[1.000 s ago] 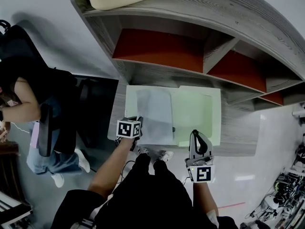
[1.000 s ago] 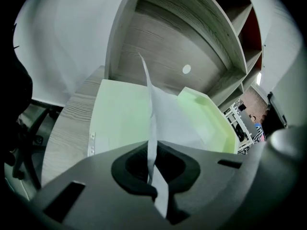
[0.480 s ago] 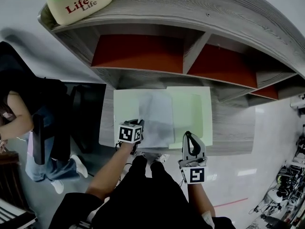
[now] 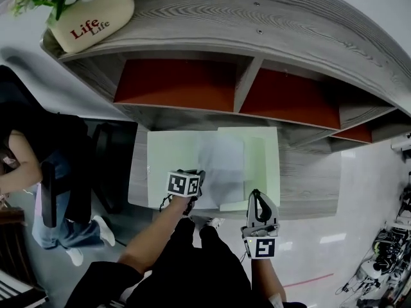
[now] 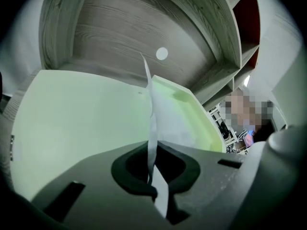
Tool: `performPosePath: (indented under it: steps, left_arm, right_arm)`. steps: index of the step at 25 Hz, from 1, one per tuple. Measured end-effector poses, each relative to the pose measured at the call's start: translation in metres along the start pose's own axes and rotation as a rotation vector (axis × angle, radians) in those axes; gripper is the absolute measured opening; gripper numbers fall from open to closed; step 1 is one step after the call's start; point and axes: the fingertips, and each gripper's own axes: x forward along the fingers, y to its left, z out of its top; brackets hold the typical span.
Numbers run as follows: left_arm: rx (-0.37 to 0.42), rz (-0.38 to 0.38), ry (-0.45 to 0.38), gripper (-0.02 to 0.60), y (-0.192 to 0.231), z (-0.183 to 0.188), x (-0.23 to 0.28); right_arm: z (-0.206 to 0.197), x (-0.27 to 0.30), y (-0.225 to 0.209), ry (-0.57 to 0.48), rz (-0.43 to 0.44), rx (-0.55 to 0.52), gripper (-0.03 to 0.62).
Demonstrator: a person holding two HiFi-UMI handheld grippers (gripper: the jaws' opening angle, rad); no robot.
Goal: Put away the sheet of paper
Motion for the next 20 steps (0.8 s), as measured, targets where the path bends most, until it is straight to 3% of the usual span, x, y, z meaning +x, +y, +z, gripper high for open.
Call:
performPosePath:
  steps: [7,20]
  left_arm:
    - [0.004,-0.038,0.025,0.008,-0.027,0.007,0.032]
    - [-0.095,-0.138,0.054,0.008,-0.067,0.008,0.068]
  right_arm:
    - [0.000,0.000,-0.010,-0.004,0.009,-0.042,0.025]
    - [0.000,-0.015,-0.033,-0.017,-0.041,-0.060,0.025]
